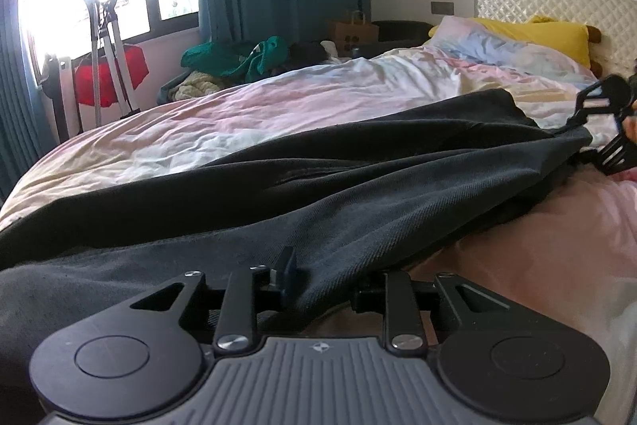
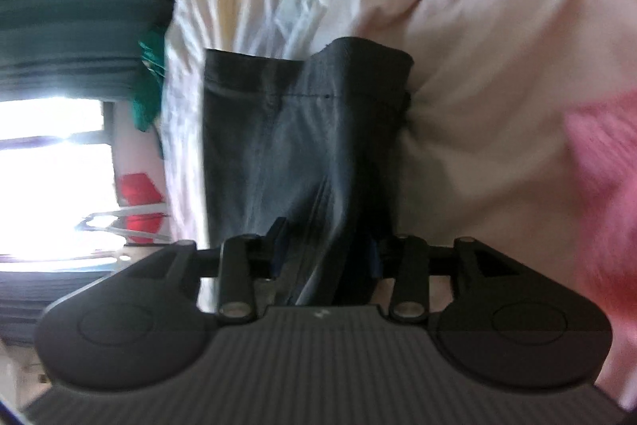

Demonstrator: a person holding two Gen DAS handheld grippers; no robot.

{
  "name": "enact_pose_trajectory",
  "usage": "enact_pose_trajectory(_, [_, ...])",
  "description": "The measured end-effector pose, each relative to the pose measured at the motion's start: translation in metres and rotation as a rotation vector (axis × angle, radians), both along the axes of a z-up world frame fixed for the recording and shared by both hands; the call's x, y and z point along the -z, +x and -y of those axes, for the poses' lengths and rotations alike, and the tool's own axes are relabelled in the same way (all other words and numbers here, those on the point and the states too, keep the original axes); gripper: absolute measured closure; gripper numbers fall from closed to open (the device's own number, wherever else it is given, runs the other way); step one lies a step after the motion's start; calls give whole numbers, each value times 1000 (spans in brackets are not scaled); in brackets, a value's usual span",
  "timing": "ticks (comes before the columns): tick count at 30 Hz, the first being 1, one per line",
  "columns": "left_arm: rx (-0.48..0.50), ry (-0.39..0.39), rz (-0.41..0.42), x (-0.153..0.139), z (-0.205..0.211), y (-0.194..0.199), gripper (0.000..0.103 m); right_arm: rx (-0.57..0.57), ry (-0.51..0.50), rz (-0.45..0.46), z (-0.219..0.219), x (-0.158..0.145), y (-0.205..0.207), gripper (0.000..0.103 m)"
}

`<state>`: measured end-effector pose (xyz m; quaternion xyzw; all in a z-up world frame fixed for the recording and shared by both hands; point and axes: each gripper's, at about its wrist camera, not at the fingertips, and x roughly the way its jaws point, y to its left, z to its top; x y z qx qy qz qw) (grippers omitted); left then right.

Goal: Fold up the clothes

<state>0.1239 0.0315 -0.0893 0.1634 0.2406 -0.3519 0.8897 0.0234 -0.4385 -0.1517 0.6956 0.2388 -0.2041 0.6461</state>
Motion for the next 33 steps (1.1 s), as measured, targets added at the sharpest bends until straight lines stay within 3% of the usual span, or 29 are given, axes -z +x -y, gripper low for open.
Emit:
enact_pose_trajectory(8, [-17, -8, -14, 1, 2, 2, 76, -57, 50, 39, -22, -6, -8, 60])
enact_pose_trajectory(12, [-20, -18, -36, 4, 2, 6, 76, -84, 38, 11, -32, -9, -13, 60])
enact_pose_trajectory(17, [-23, -22, -46, 5, 2, 8, 76, -142, 47, 2, -40, -7, 2, 38])
enact_pose_trajectory(22, [-26, -27, -53, 6, 2, 9, 75, -179, 38, 23, -52, -10, 11, 37])
enact_pose_trajectory(25, [-29, -29, -57, 7, 3, 10, 73, -191, 13, -29, -53, -7, 19, 38])
enact_pose_trajectory(29, [-28, -26, -59, 8, 5, 11, 73, -82, 2, -30, -46, -5, 16, 39])
enact_pose_trajectory(33, [-32, -28, -61, 7, 5, 10, 73, 62, -44, 66, -39, -15, 4, 37])
